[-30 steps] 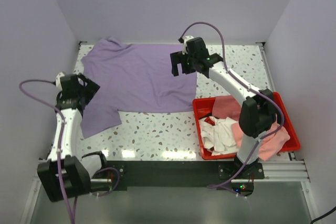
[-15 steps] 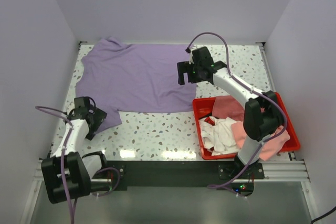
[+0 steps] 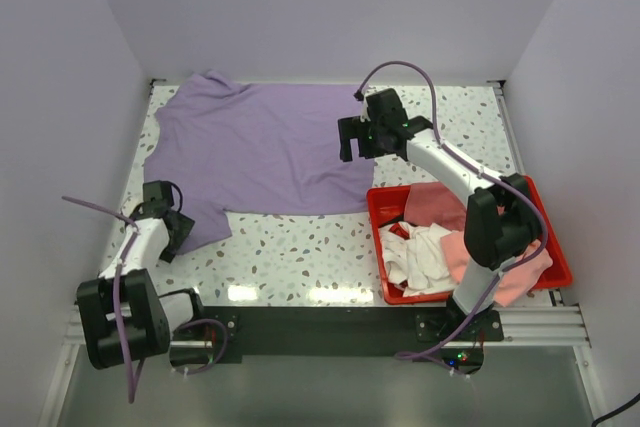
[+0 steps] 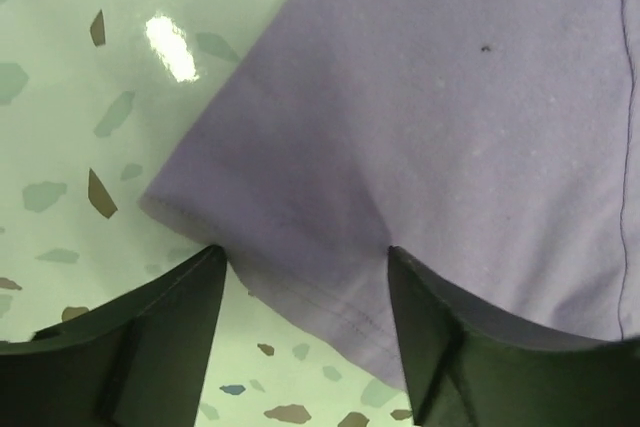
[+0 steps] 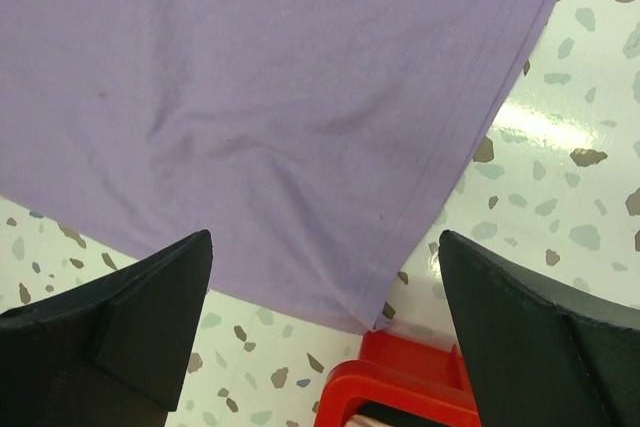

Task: Fold and stack the t-shirts
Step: Flatten the tshirt out

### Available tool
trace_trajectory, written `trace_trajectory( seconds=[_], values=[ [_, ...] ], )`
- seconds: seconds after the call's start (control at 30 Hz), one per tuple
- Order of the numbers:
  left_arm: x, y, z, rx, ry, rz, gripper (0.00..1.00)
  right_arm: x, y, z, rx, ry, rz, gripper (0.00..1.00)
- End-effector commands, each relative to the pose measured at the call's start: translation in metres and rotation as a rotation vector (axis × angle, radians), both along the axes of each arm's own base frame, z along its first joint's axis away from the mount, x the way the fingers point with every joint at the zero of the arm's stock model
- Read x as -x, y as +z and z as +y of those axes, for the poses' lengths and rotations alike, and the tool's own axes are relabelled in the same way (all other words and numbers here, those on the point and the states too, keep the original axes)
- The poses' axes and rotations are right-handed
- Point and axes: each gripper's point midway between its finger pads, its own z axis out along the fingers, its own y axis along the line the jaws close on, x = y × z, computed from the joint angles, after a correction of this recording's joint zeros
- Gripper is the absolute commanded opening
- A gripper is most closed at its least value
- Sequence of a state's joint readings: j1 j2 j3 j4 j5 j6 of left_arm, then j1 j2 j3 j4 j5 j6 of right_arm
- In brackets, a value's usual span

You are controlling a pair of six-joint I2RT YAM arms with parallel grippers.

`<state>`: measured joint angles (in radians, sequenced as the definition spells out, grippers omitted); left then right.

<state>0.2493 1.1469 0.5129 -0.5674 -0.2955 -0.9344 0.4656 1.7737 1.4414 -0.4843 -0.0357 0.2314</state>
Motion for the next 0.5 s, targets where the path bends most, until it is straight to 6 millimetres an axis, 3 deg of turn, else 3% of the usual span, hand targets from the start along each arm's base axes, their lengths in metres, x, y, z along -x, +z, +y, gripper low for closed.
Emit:
trace_trajectory(
  seconds=[0.0, 0.03, 0.1, 0.23, 0.3, 0.33, 0.47],
  values=[
    [-0.008, -0.007, 0.006, -0.005, 0.034, -0.01, 0.67, 0.0, 0.017, -0.003, -0.003, -0.005, -0.047, 0.99],
    [-0.014, -0.007, 0.007, -0.005, 0.029, -0.03, 0.64, 0.001, 0.018, -0.004, -0.003, -0.006, -0.051, 0.99],
    [-0.02, -0.011, 0.004, 0.013, 0.012, -0.033, 0.49, 0.005, 0.014, -0.004, 0.001, -0.003, -0.043, 0.99],
    [-0.031, -0.015, 0.007, 0.013, -0.004, -0.028, 0.35, 0.014, 0.011, -0.007, 0.005, 0.016, -0.026, 0.99],
    [-0.034, -0.017, 0.008, 0.013, -0.011, -0.015, 0.06, 0.021, 0.012, -0.006, -0.002, 0.048, -0.026, 0.99],
    [-0.034, -0.017, 0.007, 0.015, -0.013, -0.011, 0.0, 0.025, 0.012, -0.005, -0.005, 0.066, -0.025, 0.99],
    [-0.044, 0.0, 0.012, -0.007, -0.002, -0.062, 0.0, 0.054, 0.008, 0.012, 0.093, 0.235, -0.037, 0.99]
  ],
)
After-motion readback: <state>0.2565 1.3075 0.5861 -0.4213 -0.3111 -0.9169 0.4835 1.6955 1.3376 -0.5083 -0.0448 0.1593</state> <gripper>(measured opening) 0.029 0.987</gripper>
